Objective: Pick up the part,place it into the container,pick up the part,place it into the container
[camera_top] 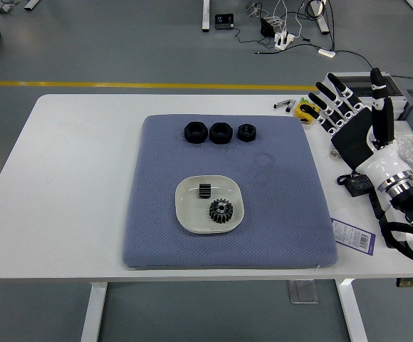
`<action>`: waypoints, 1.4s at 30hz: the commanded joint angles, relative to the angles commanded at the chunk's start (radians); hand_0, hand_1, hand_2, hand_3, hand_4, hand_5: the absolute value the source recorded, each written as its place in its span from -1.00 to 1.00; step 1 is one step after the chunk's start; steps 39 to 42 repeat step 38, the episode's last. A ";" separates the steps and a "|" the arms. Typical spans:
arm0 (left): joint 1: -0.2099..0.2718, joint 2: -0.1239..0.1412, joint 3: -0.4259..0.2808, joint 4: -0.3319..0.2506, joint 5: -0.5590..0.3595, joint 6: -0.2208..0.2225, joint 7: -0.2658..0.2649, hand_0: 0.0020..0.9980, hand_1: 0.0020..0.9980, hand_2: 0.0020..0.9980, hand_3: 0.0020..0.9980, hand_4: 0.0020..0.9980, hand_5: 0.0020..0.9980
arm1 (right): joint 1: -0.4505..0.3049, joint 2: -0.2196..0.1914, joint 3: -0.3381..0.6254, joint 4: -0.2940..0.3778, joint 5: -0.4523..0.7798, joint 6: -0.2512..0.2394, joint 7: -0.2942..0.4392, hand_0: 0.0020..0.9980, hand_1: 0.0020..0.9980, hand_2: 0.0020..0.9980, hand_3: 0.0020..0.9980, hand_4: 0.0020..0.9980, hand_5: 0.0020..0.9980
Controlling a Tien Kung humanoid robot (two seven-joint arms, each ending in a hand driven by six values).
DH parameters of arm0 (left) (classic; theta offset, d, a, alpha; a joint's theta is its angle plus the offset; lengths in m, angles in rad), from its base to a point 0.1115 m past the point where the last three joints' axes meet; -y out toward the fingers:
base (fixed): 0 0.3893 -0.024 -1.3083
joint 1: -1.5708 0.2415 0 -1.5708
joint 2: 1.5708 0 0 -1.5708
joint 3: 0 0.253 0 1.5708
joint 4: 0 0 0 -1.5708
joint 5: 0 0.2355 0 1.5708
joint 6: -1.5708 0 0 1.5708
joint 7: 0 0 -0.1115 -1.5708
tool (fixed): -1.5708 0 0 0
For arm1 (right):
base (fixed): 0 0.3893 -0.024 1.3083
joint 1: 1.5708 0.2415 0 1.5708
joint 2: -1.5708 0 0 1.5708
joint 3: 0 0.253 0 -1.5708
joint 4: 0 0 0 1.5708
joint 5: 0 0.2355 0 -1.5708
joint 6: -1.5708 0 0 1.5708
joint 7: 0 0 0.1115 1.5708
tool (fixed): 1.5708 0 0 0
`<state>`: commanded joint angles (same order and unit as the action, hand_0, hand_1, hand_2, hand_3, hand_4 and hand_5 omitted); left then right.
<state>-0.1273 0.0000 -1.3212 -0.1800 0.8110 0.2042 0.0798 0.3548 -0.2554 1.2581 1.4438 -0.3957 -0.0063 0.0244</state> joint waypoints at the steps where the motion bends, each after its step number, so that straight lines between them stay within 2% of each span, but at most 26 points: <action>1: -0.001 0.000 0.003 0.000 -0.003 0.001 0.000 0.43 0.28 0.35 0.16 0.27 0.54 | -0.003 0.001 0.005 0.001 -0.035 -0.028 0.021 0.88 0.73 0.79 0.79 1.00 0.79; 3: -0.003 0.000 0.007 0.000 -0.006 0.002 0.000 0.43 0.28 0.35 0.16 0.27 0.54 | -0.008 0.004 0.012 -0.002 -0.096 -0.066 0.038 0.88 0.73 0.79 0.79 1.00 0.79; 5: -0.005 0.000 0.014 0.000 -0.011 0.002 0.001 0.43 0.28 0.35 0.16 0.27 0.54 | -0.016 0.011 0.017 -0.008 -0.141 -0.084 0.041 0.88 0.73 0.79 0.79 1.00 0.79; 18: -0.010 0.000 0.015 0.000 -0.012 0.002 0.001 0.43 0.28 0.35 0.16 0.27 0.54 | -0.031 0.031 0.025 -0.021 -0.281 -0.102 0.046 0.90 0.74 0.79 0.78 1.00 0.81; 19: -0.010 0.000 0.015 0.000 -0.013 0.002 0.001 0.43 0.28 0.35 0.16 0.27 0.54 | -0.030 0.031 0.025 -0.022 -0.285 -0.102 0.047 0.90 0.74 0.79 0.78 1.00 0.87; 25: -0.010 0.000 0.015 0.000 -0.016 0.002 0.000 0.43 0.28 0.35 0.16 0.26 0.54 | -0.030 0.032 0.027 -0.021 -0.279 -0.093 0.048 0.90 0.74 0.78 0.78 1.00 0.90; 42: -0.009 0.000 0.016 0.000 -0.003 0.002 0.005 0.43 0.28 0.34 0.16 0.25 0.54 | -0.045 0.041 0.023 -0.017 -0.286 -0.075 0.037 0.90 0.74 0.78 0.77 1.00 0.91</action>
